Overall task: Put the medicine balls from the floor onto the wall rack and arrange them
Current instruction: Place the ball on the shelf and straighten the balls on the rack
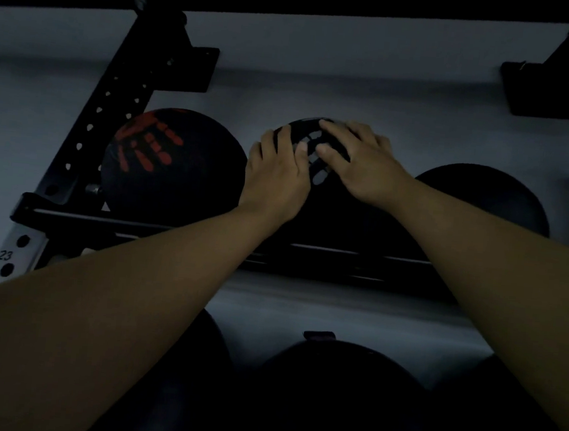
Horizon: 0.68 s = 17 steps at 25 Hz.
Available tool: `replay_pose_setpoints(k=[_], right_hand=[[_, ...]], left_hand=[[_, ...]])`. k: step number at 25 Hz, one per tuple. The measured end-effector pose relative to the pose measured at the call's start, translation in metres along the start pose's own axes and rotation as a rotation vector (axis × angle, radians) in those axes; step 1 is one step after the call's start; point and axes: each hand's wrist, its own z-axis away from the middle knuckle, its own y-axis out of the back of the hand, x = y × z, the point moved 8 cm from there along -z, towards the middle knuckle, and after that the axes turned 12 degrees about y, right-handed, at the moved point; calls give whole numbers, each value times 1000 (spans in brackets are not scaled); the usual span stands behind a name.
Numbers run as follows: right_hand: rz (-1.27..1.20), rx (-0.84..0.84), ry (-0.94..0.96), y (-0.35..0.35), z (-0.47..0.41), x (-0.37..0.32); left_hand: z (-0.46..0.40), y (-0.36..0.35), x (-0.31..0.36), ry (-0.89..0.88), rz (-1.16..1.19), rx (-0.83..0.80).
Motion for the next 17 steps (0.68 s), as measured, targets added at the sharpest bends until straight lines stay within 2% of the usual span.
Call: replay_pose_setpoints(k=[12, 17], right_hand=[[-75, -84, 18, 14, 3, 9], [-57, -82, -9, 16, 5, -1]], left_hand=[[0, -7, 8, 38, 1, -109], [0, 9, 7, -2, -141, -199]])
